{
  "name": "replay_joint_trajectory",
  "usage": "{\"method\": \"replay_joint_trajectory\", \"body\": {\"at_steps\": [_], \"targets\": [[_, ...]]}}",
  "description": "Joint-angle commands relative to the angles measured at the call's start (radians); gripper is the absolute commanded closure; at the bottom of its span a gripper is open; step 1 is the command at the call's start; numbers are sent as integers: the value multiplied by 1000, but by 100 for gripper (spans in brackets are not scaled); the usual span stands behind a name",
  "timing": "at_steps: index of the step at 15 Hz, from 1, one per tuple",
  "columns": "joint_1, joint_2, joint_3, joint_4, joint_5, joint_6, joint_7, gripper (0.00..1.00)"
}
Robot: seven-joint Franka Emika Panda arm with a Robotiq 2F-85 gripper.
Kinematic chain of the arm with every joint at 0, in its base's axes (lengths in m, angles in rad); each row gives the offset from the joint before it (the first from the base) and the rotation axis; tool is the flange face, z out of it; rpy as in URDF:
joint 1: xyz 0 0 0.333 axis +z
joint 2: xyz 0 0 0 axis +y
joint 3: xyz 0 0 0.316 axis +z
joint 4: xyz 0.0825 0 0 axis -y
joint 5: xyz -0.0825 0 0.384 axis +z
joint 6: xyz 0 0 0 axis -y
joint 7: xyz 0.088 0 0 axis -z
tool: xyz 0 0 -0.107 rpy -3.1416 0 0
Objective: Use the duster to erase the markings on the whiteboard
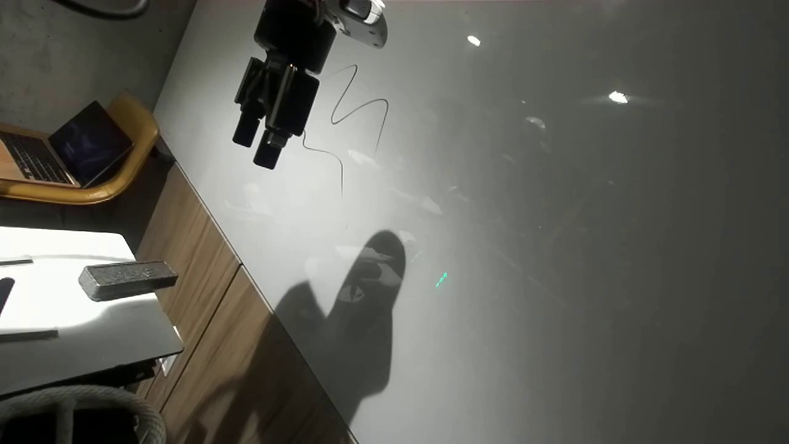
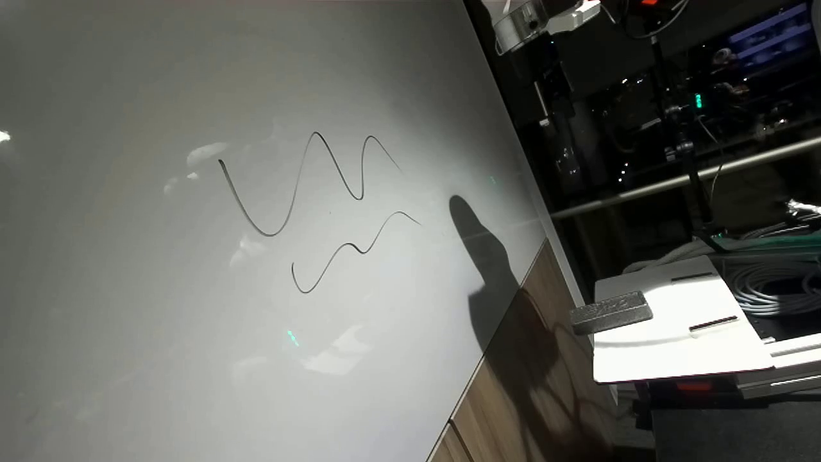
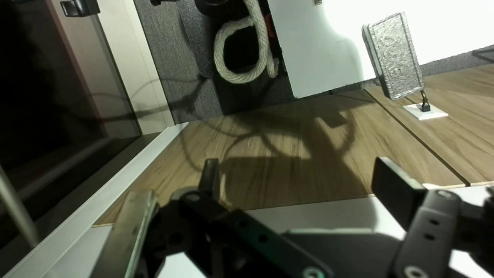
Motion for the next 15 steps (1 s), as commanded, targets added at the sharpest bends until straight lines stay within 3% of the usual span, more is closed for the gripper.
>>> {"method": "replay_joint_trajectory", "body": {"at_steps": [1,10,15], "targets": [[14,0,-12,2,-7,-4,6,0],[40,4,3,-32,-11,36,0,0],[102,-20,74,-170,-28,212,27,0]]}}
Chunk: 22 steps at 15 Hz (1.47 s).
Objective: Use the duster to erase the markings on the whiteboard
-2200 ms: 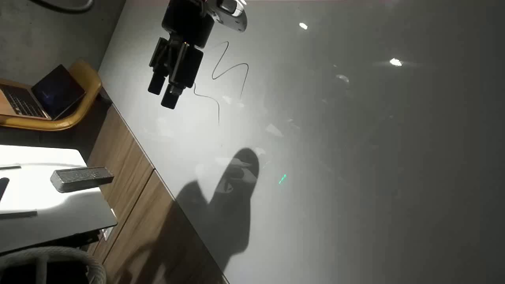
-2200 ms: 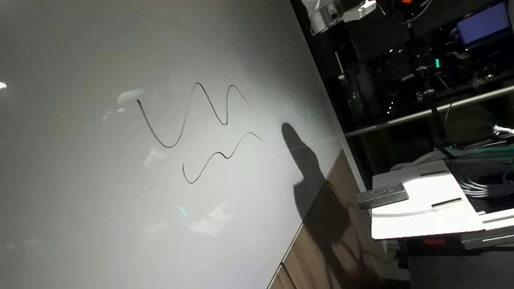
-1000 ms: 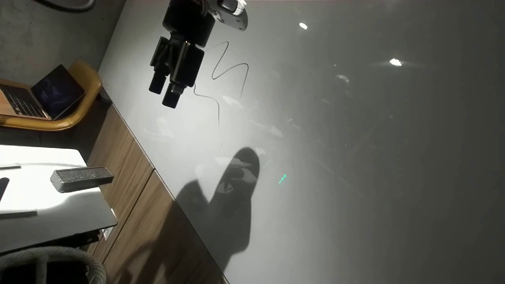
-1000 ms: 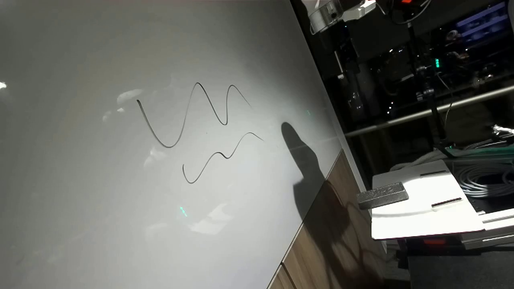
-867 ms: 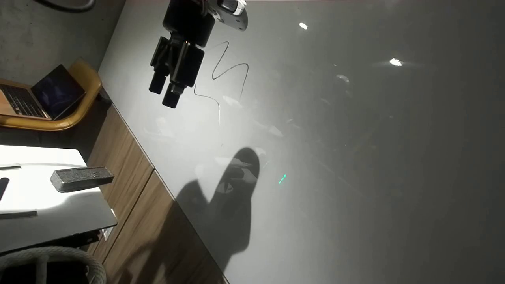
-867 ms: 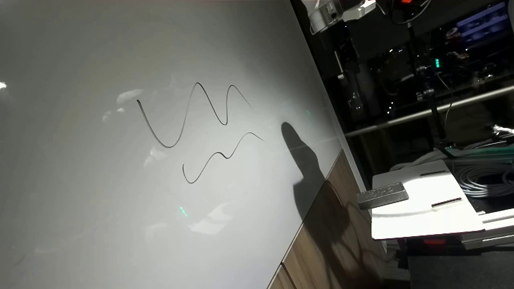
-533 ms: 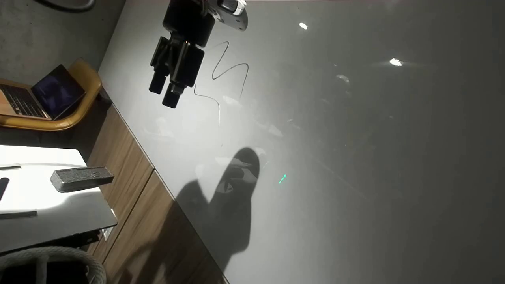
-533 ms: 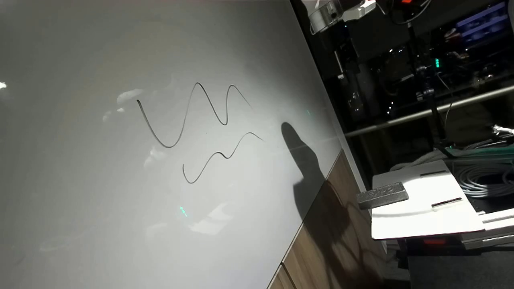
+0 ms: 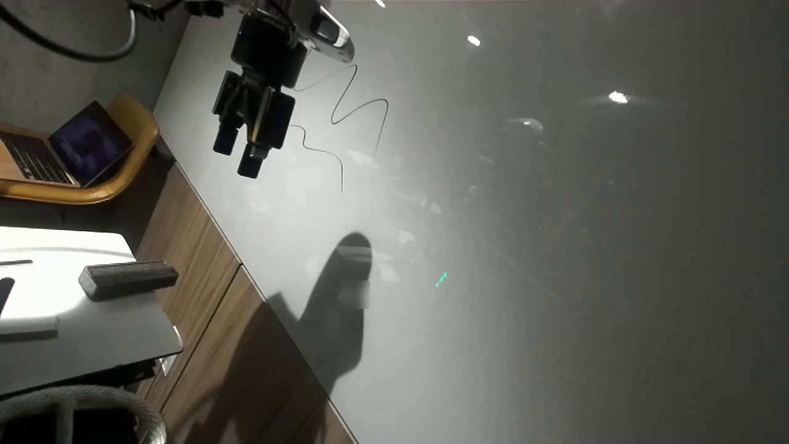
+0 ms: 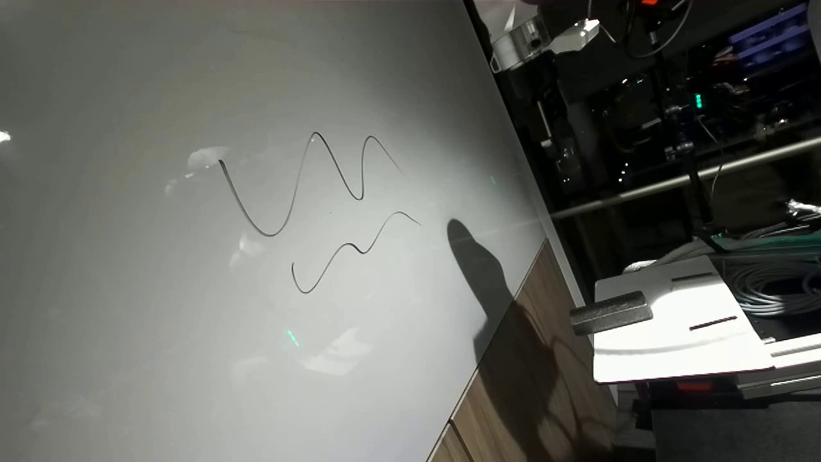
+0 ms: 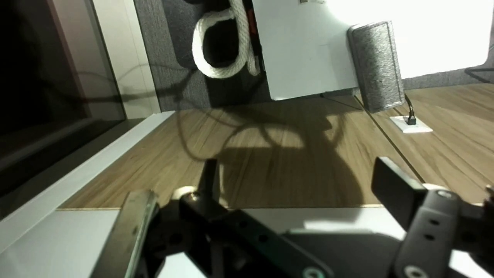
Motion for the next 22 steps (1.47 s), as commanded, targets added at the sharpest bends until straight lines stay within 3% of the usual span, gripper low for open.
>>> {"method": "replay_joint_trajectory", "body": {"at_steps": [1,5,6,12,22], "targets": [[48,-21,52,-108,-30,149,24,0],[87,17,115,-214,-26,290,60,0],[91,69,129,-176,-22,295,66,0],[119,218,131,-205,1,404,73,0],[133,429,122,-204,22,485,106,0]]}}
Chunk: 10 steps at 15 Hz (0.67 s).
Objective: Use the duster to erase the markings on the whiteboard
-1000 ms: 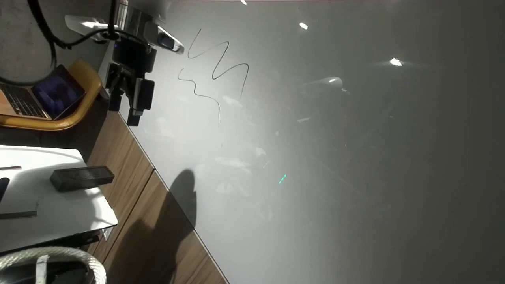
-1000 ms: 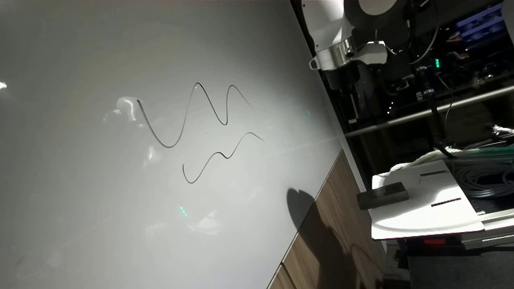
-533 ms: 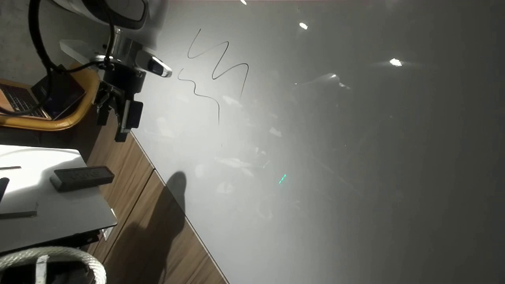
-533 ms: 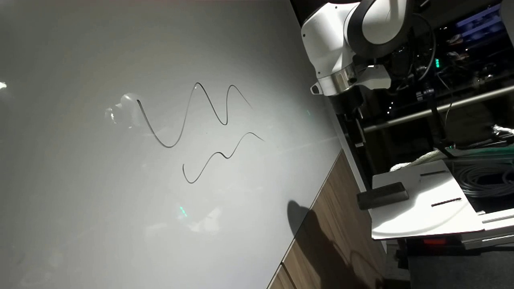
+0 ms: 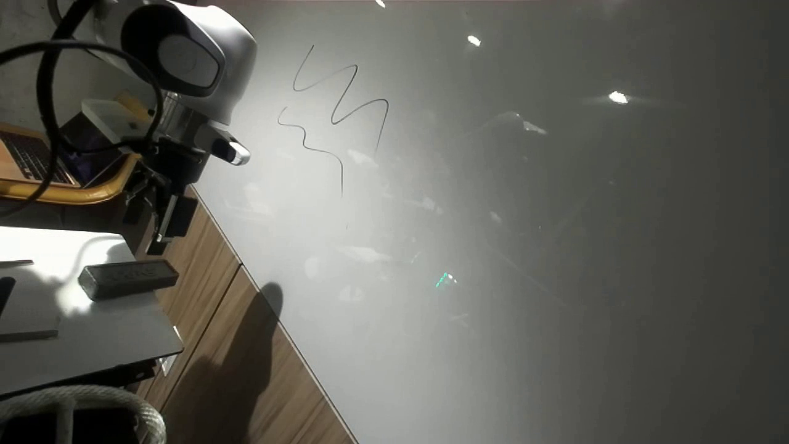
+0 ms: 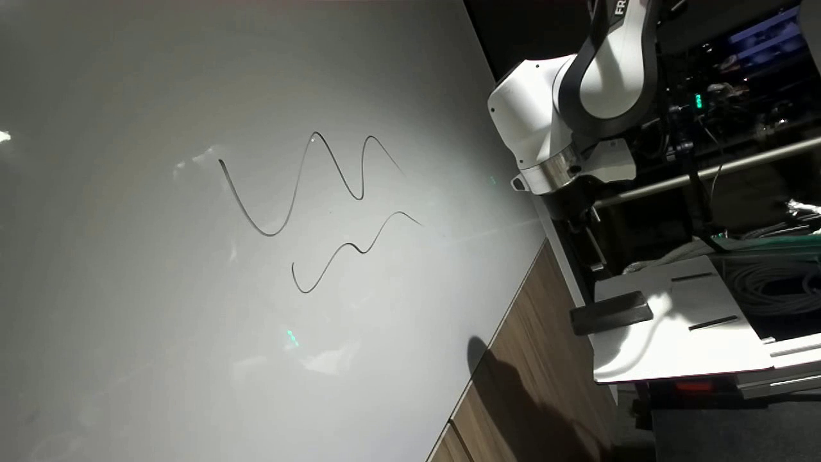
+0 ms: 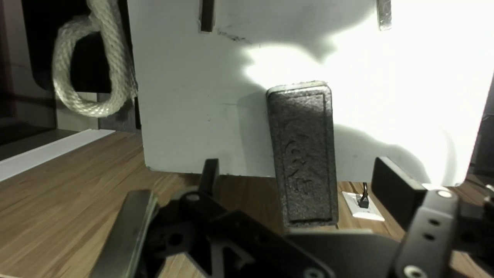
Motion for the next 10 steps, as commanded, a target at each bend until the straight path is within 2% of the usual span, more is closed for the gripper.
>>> {"method": "replay_joint_trajectory", "body": {"at_steps": [1,10], "targets": [[19,57,-7,1,5,45,19,0],[28,178,-16,1,-30,112,43,0]]}}
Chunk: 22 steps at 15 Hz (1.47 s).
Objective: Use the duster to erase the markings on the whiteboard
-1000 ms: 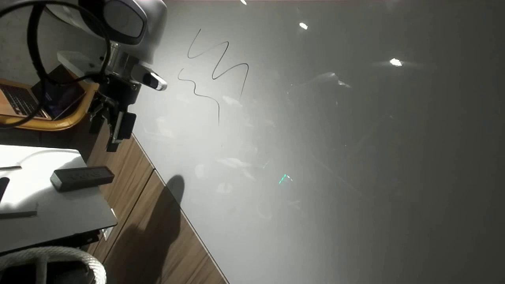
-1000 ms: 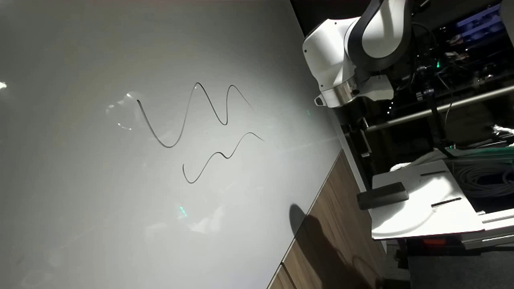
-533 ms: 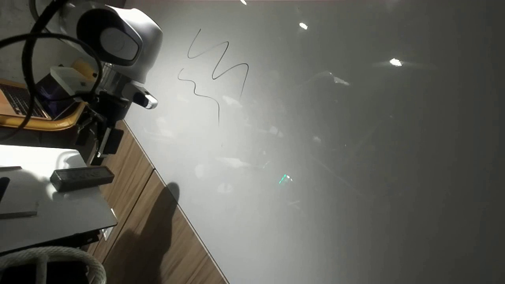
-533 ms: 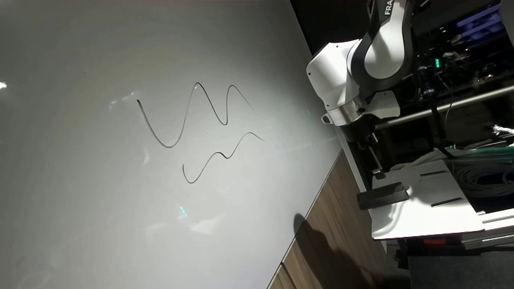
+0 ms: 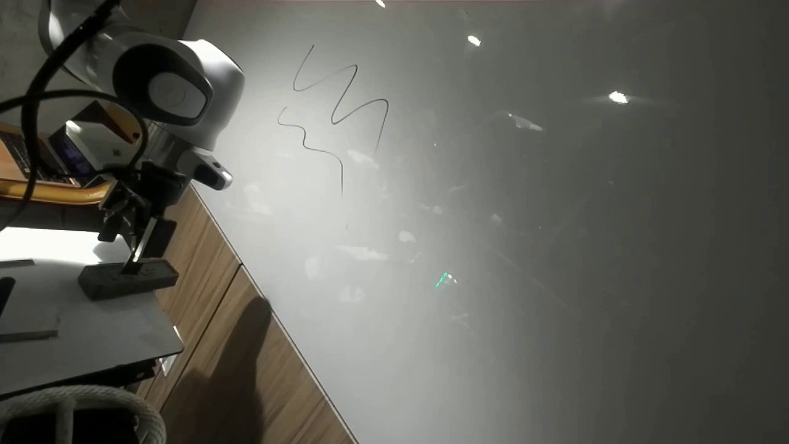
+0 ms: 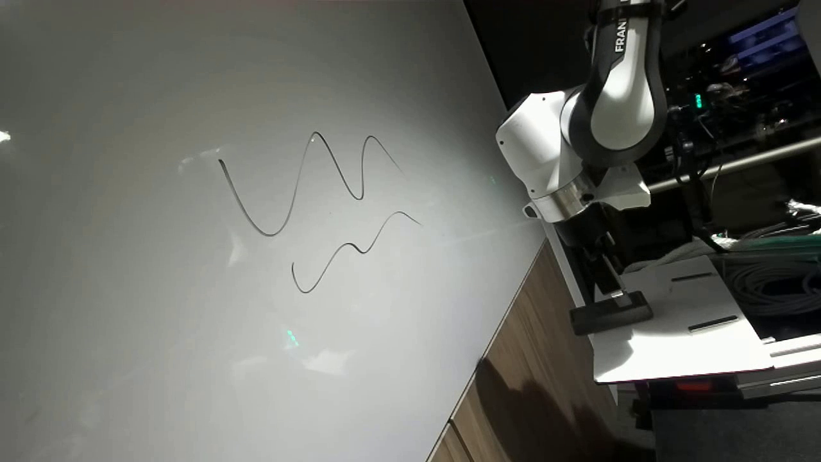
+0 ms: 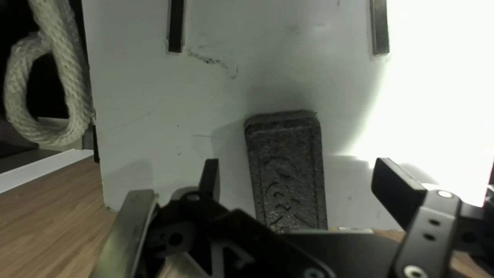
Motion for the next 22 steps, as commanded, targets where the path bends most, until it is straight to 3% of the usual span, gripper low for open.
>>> {"method": "replay_joint_trajectory", "body": {"at_steps": [1,10,22], "targets": [[12,47,-19,1,-31,41,23,0],[13,80,-54,4,-75,72,24,0],[26,109,-51,27,-96,106,19,0]]}}
